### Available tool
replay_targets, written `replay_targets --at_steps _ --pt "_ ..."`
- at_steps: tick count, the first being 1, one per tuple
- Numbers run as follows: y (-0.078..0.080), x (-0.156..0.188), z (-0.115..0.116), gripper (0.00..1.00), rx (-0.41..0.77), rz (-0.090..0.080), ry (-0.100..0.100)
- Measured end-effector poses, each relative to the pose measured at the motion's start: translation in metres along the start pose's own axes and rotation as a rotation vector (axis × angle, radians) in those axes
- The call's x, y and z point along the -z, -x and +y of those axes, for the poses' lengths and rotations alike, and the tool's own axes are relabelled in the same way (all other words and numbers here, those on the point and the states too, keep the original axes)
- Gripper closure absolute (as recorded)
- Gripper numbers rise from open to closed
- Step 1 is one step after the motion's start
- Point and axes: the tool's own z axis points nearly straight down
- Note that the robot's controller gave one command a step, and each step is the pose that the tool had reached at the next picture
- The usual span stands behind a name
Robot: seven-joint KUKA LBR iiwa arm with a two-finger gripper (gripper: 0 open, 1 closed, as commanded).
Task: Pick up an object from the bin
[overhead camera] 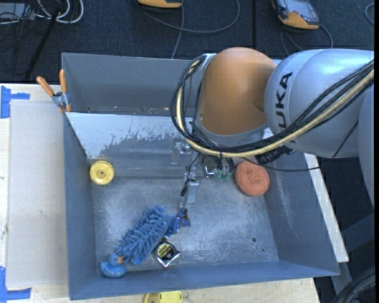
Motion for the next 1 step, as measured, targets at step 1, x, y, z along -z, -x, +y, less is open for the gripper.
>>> replay_targets --at_steps 1 --pt "0.0013 0.0048 -0.0005 0.00 -0.002 -0.007 0.001"
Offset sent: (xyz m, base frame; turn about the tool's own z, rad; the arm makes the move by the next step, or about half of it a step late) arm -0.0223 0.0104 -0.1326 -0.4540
